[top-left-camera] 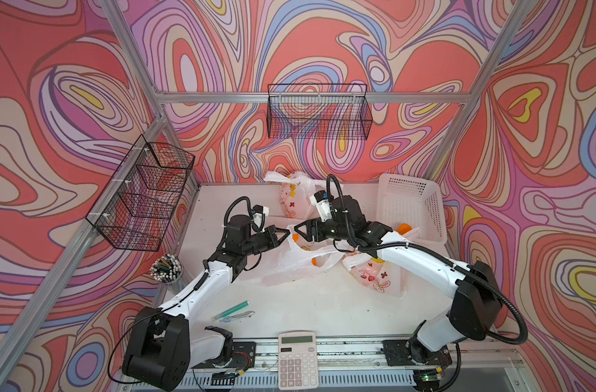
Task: Place the oranges into plastic bags & tie knots
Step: Place the orange in the plastic bag, then pick up the orange from the basket.
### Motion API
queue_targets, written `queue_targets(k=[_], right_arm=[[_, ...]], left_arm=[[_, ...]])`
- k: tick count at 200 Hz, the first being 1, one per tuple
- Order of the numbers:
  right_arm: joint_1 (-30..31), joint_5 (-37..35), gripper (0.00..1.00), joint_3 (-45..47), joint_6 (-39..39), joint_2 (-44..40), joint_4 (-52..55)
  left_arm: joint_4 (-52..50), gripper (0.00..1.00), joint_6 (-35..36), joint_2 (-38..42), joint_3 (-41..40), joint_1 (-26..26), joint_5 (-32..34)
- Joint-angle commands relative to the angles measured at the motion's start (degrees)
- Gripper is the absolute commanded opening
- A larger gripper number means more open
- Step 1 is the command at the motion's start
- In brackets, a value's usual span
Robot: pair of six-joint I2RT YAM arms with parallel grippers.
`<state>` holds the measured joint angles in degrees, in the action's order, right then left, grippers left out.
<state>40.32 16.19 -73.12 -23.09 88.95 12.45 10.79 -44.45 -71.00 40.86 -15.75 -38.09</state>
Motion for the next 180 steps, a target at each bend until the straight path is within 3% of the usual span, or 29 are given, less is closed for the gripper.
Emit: queue_targets(k=[1,21,56,81,112,180], right_arm=[[-0.26,-6.01,0.84,-3.25,3.53,-4.07,5.99],[-4.24,-12.87,0.95,-3.44,6.27,-8.17,11.97],[-22.15,-14.43,0.98,-0.36,9.62,-13.77,20.20],[-35.73,-13.82,0.98,0.34,13.86,-13.03,25.15],[-47.31,-11.49,0.98,0.32,17.70,-7.25,26.67],[-51.30,-12.52,0.98,-7.48,20.23,14.69,26.32]], left_arm=[[1.79,0.00,-0.29,-0.13,-0.61,0.20,-0.76],[1.29,0.00,0.04,0.33,-0.45,0.33,-0.44],[-0.33,0.00,1.20,1.19,-0.11,0.32,0.28],[-0.30,0.00,1.12,1.33,-0.01,0.28,0.14],[-0.37,0.00,1.10,1.39,0.01,0.38,0.09],[-2.80,0.00,2.51,1.74,0.97,0.46,-0.01]])
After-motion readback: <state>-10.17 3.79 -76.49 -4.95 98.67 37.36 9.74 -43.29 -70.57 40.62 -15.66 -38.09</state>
